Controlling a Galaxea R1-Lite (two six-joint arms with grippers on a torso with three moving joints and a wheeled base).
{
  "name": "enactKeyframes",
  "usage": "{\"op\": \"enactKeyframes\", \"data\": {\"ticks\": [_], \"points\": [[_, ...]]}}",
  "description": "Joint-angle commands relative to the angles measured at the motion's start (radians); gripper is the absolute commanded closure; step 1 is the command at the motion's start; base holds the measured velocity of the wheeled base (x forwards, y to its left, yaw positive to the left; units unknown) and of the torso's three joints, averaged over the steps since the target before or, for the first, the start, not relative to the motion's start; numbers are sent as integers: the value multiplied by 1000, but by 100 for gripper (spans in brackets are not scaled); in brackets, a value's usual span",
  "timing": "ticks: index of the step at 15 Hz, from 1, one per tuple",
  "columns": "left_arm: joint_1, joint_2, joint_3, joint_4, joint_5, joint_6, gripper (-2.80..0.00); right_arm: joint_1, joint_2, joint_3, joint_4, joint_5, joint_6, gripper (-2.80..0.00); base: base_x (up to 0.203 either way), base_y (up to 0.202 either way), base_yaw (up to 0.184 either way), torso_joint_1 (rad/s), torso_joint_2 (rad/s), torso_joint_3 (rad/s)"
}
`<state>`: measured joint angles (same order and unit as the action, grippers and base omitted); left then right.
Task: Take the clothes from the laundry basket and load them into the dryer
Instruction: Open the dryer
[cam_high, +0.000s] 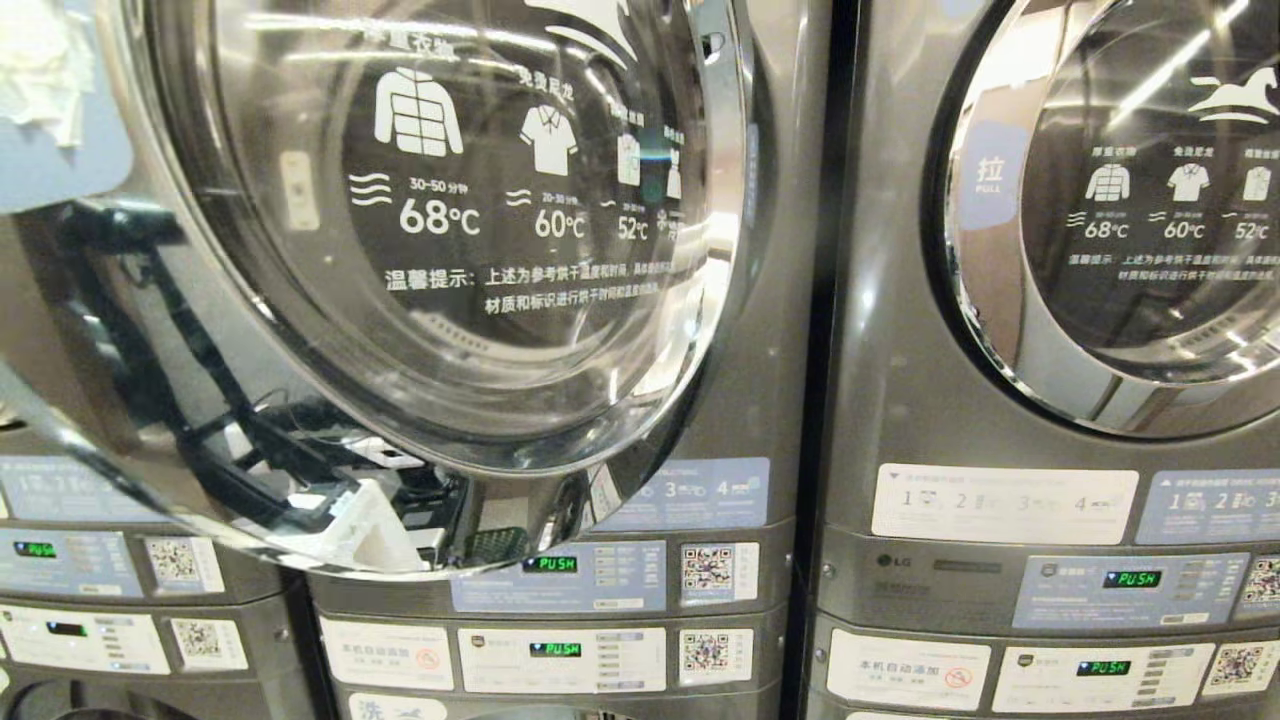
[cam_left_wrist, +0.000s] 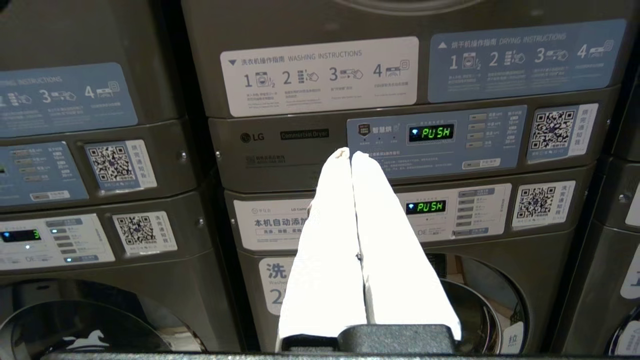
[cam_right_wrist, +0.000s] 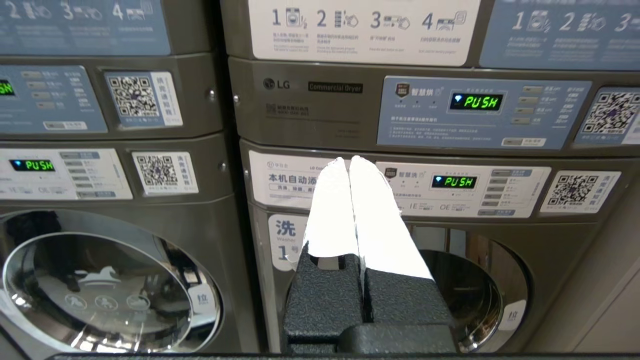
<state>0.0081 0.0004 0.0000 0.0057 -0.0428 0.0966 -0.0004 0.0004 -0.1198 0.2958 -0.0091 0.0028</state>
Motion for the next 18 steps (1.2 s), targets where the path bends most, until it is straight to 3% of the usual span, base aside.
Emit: {"op": "enactKeyframes", "data": {"ticks": [1,13,15,18], "points": [[0,0,2,0,0,0,0,0,0,0,2,0,0,0,0,0,0,2,2,200],[0,0,2,0,-2,1,0,0,1,-1,2,0,-3,0,0,0,0,1,2,187],[0,0,0,-4,-4,70,0,0,1,-1,2,0,-3,0,0,0,0,5,4,39],[-2,69,-110,0,-23,82,0,0,0,0,2,0,0,0,0,0,0,0,0,0]]}}
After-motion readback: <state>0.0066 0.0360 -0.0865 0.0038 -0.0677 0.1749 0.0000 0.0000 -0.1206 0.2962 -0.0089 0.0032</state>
